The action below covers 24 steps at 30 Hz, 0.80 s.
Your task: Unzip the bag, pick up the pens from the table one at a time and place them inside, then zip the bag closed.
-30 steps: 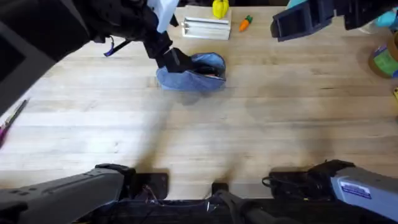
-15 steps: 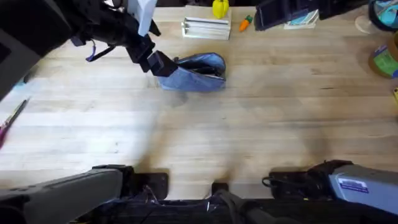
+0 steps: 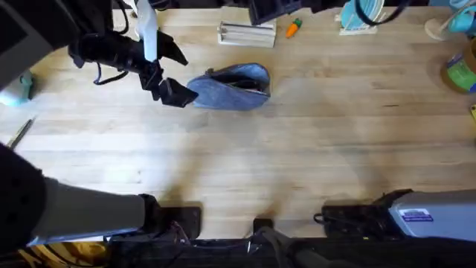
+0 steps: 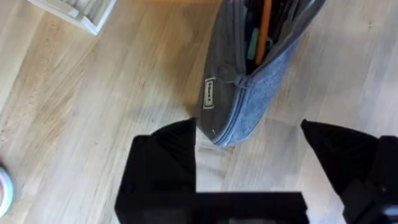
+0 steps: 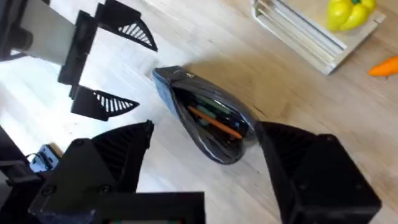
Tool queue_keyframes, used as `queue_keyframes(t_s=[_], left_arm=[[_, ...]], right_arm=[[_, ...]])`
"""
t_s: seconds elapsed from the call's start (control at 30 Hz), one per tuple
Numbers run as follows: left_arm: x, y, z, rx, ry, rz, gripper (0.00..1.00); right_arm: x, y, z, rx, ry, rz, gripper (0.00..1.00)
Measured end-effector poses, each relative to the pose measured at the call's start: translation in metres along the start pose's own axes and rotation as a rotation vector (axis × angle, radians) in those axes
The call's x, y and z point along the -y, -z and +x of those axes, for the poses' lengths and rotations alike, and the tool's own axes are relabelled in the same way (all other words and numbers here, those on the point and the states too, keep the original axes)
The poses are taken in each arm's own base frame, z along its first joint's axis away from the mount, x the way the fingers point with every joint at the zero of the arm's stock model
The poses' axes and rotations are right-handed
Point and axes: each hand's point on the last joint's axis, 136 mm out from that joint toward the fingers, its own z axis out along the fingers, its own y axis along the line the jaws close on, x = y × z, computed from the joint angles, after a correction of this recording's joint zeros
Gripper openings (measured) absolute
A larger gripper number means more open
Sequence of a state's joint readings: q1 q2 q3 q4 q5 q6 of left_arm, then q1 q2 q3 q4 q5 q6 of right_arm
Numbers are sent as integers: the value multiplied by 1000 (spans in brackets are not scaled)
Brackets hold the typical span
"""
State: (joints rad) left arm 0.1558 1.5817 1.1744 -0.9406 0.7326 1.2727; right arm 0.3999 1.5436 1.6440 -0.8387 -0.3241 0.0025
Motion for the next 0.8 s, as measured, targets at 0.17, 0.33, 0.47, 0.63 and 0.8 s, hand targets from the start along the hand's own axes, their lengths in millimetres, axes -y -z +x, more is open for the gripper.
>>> queue_keyframes(t_s=[0.17,0.33,0.47,0.63,0.8], left_arm=[[-6,-15,14,46,17,55,993],[-9,-16,20,94,21,68,993],[-14,-10,23,114,22,49,993],[-20,0,33,117,53,21,993],[-23,7,40,118,80,6,993]], right_arm=[[-12,-41,-3,-20,-21,-45,998],[-19,-81,-3,-39,-82,-71,998],[-25,-114,2,-68,-125,-106,997],[-30,-156,19,-128,-192,-145,997],[-28,-184,35,-178,-237,-153,998]])
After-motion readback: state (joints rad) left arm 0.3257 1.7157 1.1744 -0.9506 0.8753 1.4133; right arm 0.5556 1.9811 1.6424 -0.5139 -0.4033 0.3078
